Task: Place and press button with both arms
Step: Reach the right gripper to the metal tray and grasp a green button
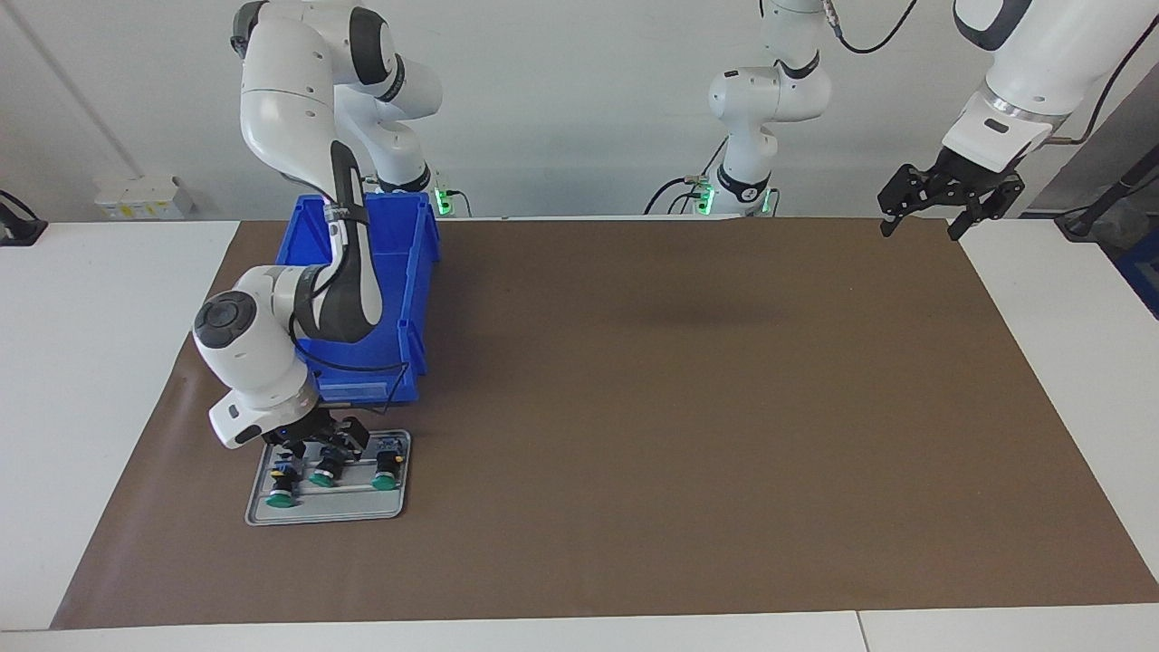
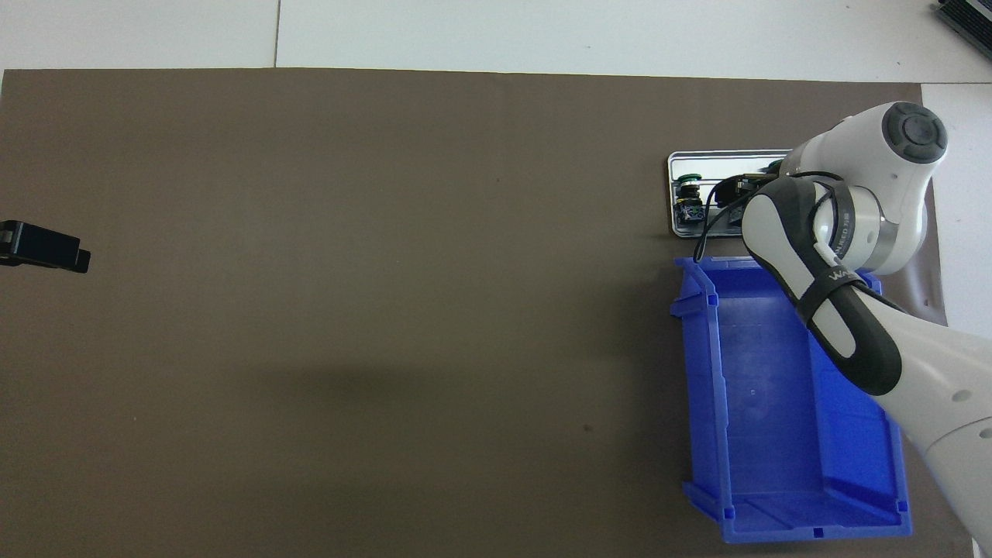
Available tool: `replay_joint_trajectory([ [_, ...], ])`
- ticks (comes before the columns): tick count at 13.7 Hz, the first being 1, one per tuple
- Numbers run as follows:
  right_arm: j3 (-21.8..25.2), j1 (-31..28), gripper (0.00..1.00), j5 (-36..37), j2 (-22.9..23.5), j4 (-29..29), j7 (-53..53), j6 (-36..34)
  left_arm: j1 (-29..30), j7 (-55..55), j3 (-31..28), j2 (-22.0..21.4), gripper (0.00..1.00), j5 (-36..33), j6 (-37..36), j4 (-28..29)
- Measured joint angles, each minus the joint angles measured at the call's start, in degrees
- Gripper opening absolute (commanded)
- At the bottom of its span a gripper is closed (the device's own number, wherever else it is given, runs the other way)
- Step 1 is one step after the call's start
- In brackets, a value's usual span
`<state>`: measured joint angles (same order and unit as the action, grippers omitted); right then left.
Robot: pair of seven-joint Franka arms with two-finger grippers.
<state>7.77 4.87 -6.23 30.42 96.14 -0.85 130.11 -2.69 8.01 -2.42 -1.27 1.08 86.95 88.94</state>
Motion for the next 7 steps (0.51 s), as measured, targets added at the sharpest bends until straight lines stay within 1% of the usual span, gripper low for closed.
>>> replay_joint_trajectory([
  [1, 0.0, 0.0, 0.86, 0.0, 0.0, 0.5, 0.0, 0.2, 0.0, 0.0, 0.0, 0.0, 1.00, 0.0, 0.0, 0.0],
  [2, 0.0, 0.0, 0.68, 0.0, 0.0, 0.8, 0.0, 0.6, 0.0, 0.0, 0.0, 0.0, 1.00, 0.0, 0.0, 0.0],
  [3, 0.0, 0.0, 0.19, 0.0, 0.0, 0.9, 0.0, 1.0, 0.0, 0.0, 0.0, 0.0, 1.00, 0.0, 0.0, 0.0],
  [4, 0.0, 0.0, 0.00, 0.0, 0.0, 1.0, 0.0, 1.1, 0.0, 0.0, 0.0, 0.0, 1.00, 0.0, 0.0, 0.0],
  [7, 0.0, 0.0, 0.00, -0.1, 0.0, 1.1, -0.1, 1.1, 0.0, 0.0, 0.0, 0.0, 1.00, 0.0, 0.0, 0.0],
])
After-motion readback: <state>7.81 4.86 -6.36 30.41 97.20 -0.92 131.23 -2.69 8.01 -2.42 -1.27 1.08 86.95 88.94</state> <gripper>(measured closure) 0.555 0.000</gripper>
